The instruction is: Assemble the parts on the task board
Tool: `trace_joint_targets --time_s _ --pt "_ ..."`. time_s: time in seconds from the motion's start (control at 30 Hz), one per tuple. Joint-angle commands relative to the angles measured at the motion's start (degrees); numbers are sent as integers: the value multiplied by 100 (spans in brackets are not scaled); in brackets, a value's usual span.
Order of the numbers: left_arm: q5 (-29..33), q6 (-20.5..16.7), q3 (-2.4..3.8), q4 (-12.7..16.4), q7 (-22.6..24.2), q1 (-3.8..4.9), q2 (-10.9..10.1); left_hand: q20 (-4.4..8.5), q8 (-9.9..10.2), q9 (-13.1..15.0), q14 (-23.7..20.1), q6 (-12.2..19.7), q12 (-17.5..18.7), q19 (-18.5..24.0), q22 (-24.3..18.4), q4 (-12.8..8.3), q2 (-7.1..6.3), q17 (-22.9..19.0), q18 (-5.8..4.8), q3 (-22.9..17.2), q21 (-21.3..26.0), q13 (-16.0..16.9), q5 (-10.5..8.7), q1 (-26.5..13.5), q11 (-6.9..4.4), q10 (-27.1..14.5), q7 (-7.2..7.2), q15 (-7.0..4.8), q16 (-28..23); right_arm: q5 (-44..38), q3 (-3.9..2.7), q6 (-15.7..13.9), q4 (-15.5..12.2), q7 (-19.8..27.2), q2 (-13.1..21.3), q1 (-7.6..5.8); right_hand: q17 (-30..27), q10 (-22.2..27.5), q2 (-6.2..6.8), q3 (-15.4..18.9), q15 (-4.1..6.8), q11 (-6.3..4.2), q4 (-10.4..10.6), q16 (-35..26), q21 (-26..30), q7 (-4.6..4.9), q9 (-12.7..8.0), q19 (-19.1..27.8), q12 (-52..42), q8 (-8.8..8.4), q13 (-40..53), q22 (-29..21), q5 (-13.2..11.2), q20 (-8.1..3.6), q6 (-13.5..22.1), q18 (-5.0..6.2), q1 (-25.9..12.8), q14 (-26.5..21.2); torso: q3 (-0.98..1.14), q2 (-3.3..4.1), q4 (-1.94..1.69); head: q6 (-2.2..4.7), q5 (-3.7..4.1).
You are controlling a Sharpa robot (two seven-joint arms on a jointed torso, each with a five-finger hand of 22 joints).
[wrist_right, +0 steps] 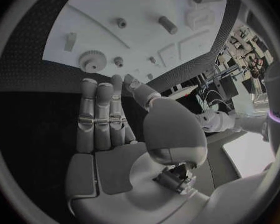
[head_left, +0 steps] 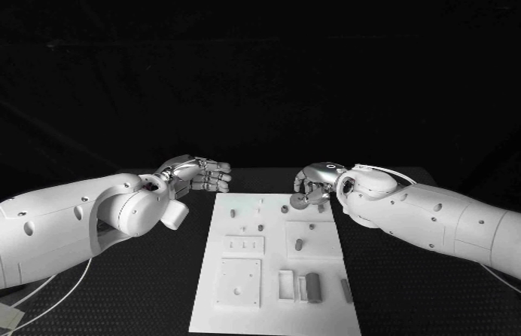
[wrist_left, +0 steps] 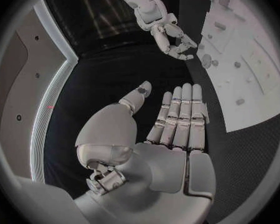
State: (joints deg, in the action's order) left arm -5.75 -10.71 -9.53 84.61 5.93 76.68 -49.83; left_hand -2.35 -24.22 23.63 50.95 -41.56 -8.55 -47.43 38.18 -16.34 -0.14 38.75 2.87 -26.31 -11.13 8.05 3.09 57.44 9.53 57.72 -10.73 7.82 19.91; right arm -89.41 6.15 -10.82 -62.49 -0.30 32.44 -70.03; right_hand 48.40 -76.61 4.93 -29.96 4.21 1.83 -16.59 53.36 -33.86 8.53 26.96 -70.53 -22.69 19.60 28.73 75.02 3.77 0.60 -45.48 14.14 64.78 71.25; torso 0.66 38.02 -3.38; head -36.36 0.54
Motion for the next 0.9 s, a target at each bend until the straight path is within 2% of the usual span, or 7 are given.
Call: trace_joint_targets --time_s 0.03,0.13,0.27,0.47,0.67,0.9 --pt "-48 -69 6 75 87 18 6 1 38 -12 -24 33 46 5 -8 -3 -72 10 -109 28 29 -10 26 14 50 -20 -115 23 -33 -321 0 165 58 -195 -83 51 45 -50 -14 -23 41 -21 20 129 -206 -23 -10 -45 -119 -69 239 154 -12 -85 63 86 -75 96 10 121 -57 13 -1" --pt "-48 -23 9 96 89 27 14 -4 46 -14 -41 36 62 16 -13 -3 -84 11 -115 31 44 -10 26 18 53 -20 -111 29 -54 -344 0 167 100 -248 -151 80 138 -83 -17 -35 73 -47 15 330 -470 -47 -6 -87 -288 -112 528 153 -10 -157 53 86 -98 178 10 159 -69 28 10" --pt "-70 41 12 82 113 34 40 -7 45 -12 -50 22 68 21 -17 4 -91 13 -119 35 56 -6 25 16 50 -1 -96 32 -73 -353 0 203 165 -320 -233 116 220 -67 -19 -53 81 -58 26 475 -670 -61 4 -75 -401 -143 765 150 -13 -195 36 86 -141 194 0 206 -93 63 37" --pt "-383 223 31 74 51 68 64 3 40 -6 -13 -25 82 -12 -19 27 -85 33 -117 42 65 6 19 -9 32 58 -80 18 -89 -388 0 78 288 -456 -319 147 285 -64 -2 -85 73 -46 49 594 -859 -44 -28 -64 -496 -258 997 146 -14 -230 155 86 -214 215 -13 290 -131 127 56" --pt "-383 234 33 71 56 75 84 2 49 -8 -25 -25 101 -5 -24 26 -101 34 -123 49 80 4 17 -21 34 59 -74 19 -112 -396 -1 113 255 -487 -321 158 358 -92 8 -110 66 -36 75 720 -1019 -32 -77 -80 -581 -346 1168 143 -15 -268 243 86 -268 249 -15 353 -141 179 68" --pt "-383 228 34 43 63 76 109 1 54 -9 -33 -25 113 2 -28 28 -101 34 -127 48 91 3 17 -24 35 59 -71 22 -126 -396 -2 89 251 -492 -328 157 405 -95 4 -137 62 -32 101 793 -1123 -26 -106 -75 -620 -387 1277 140 -15 -292 270 86 -310 254 -35 396 -143 202 87"
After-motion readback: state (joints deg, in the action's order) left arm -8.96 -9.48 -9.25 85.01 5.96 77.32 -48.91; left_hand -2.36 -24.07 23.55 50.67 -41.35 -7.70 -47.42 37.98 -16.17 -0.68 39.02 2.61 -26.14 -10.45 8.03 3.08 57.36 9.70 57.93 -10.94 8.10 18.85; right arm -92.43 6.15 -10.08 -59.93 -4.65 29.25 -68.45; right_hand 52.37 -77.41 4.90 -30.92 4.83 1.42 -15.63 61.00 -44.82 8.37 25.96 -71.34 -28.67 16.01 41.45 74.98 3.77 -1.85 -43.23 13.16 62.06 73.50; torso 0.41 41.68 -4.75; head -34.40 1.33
